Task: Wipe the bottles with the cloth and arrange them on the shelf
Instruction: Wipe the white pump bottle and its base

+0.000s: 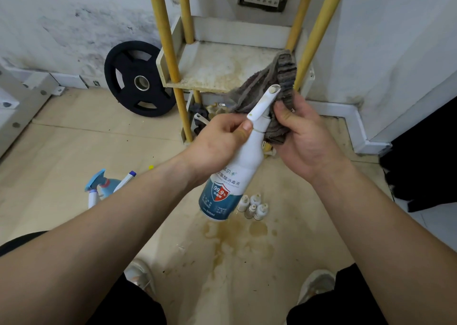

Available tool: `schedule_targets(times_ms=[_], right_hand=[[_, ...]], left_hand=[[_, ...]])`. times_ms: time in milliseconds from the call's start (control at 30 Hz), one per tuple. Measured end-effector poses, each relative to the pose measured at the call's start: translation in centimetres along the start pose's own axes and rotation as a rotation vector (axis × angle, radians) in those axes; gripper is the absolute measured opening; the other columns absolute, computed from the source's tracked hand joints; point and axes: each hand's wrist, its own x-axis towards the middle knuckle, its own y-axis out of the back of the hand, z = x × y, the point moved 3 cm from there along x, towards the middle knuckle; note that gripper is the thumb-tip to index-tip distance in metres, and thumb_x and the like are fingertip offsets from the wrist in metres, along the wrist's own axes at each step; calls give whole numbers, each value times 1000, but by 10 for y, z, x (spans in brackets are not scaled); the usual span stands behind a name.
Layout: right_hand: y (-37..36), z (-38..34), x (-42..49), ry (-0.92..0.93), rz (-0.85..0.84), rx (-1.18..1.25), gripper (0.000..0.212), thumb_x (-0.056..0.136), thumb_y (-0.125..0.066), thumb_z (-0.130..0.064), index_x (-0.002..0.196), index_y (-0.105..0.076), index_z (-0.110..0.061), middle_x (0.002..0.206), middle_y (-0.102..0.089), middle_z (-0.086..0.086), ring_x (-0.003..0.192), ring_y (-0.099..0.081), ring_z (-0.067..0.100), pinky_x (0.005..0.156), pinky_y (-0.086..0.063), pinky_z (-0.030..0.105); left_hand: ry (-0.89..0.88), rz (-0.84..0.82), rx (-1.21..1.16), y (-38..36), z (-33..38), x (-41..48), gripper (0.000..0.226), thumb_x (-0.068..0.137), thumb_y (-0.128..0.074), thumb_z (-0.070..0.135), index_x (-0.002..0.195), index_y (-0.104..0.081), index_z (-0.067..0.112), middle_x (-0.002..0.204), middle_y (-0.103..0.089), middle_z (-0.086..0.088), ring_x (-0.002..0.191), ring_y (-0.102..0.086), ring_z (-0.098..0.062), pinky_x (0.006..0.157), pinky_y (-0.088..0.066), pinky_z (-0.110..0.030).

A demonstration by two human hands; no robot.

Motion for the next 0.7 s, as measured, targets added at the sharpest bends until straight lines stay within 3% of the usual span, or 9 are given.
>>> schedule_targets(times_ms=[67,167,267,333,467,600,700], right_hand=[[4,-1,2,32,89,-54,26,93,-59,-8,118,-65,-13,106,-73,7,97,-70,22,78,-58,32],[12,0,4,76,313,-195,28,93,-66,-3,121,-67,-3,100,-75,9,87,-73,21,76,-59,35],[18,-10,2,98,424,-152,27,100,-61,-13,123,-67,-1,113,-74,16,103,-73,30,90,-59,47],[13,-20,-1,127,350,-114,25,105,-52,-18,118,-69,-5,116,-74,15,110,-71,30,95,-57,47],[-4,-26,-5,184,105,-265,25,104,-47,-19,111,-70,-10,108,-74,6,105,-69,22,92,-56,41],[-2,-31,-3,202,86,-169,31,103,-46,-20,121,-65,-3,121,-69,17,117,-65,27,107,-49,45],[3,-23,1,148,-12,-272,43,96,-56,-26,116,-60,12,116,-61,38,112,-61,39,106,-45,58]], left_hand=[[16,14,-26,-1,-1,0,29,107,-47,16,85,-58,0,75,-50,-11,66,-45,-19,59,-36,-30],[26,14,-29,0,-4,1,28,107,-46,14,86,-63,10,70,-59,-1,63,-54,-14,60,-43,-24],[21,7,32,1,-6,0,27,108,-45,17,94,-67,25,68,-64,13,61,-58,-1,58,-46,-17],[22,34,94,3,-6,2,27,108,-44,20,93,-65,26,71,-63,12,64,-57,-3,62,-45,-20],[5,66,204,6,-5,6,27,109,-40,24,94,-62,24,80,-60,3,71,-53,-11,69,-41,-30],[-23,-22,279,-1,-1,6,26,109,-43,20,90,-60,28,75,-55,10,67,-49,-4,64,-37,-28],[-10,-86,243,-1,-4,5,24,108,-46,19,99,-66,10,81,-58,-4,74,-52,-16,69,-39,-32]])
